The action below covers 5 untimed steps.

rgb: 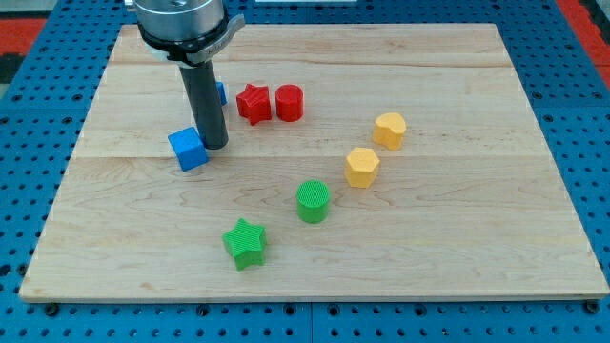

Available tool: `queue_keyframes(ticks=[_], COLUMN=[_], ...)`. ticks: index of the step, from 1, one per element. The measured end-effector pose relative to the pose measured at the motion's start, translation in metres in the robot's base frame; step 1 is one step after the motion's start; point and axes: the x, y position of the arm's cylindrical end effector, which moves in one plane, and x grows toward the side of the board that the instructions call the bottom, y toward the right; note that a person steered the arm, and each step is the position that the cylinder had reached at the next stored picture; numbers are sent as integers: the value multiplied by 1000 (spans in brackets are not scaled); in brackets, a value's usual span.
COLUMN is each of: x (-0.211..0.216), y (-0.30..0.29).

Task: Place the cube diagonal top left to the green star

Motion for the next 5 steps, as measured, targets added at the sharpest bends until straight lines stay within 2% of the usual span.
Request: queue_keyframes(ticks=[1,2,3,4,5], x=[20,-2,2,47,71], y=[-31,-22,-78,-67,-54])
